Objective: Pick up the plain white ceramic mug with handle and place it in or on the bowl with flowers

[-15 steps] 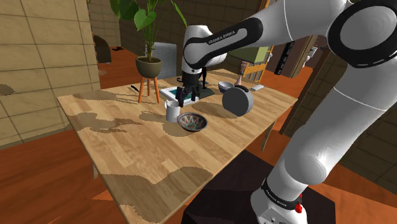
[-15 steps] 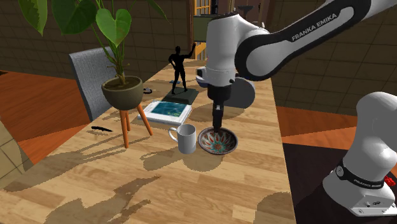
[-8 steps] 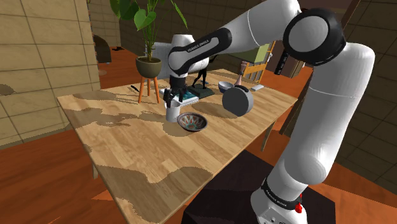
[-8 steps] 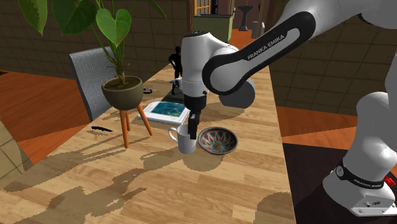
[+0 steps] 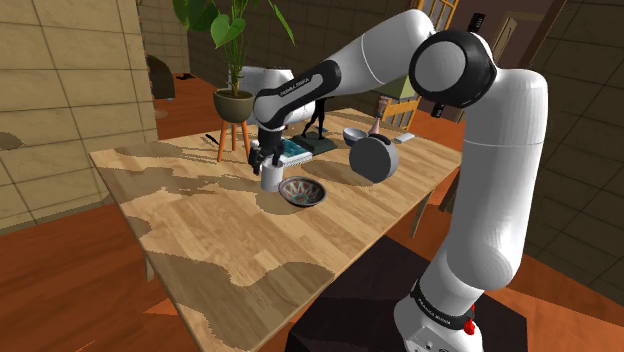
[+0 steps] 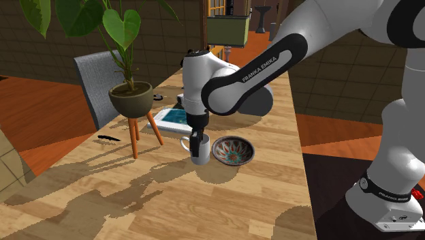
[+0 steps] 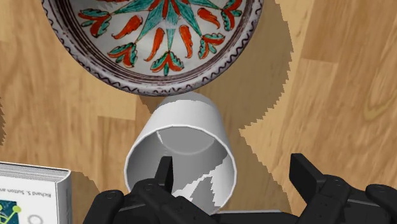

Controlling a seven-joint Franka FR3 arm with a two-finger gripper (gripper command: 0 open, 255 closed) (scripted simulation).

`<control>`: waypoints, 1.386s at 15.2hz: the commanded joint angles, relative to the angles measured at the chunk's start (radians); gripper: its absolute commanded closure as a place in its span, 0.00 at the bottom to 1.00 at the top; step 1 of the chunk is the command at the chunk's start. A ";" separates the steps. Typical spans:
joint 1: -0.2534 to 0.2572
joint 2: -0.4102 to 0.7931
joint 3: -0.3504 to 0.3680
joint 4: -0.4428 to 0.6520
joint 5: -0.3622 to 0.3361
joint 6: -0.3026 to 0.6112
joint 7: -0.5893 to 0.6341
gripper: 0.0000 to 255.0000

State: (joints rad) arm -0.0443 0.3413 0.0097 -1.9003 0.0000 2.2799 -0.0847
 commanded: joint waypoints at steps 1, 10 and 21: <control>0.000 0.016 0.000 -0.005 0.000 0.022 0.000 0.00; 0.000 0.029 0.000 -0.009 0.000 0.039 0.000 0.00; 0.000 0.021 0.000 -0.006 0.000 0.028 0.000 1.00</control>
State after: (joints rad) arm -0.0438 0.3667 0.0100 -1.9079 -0.0002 2.3138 -0.0842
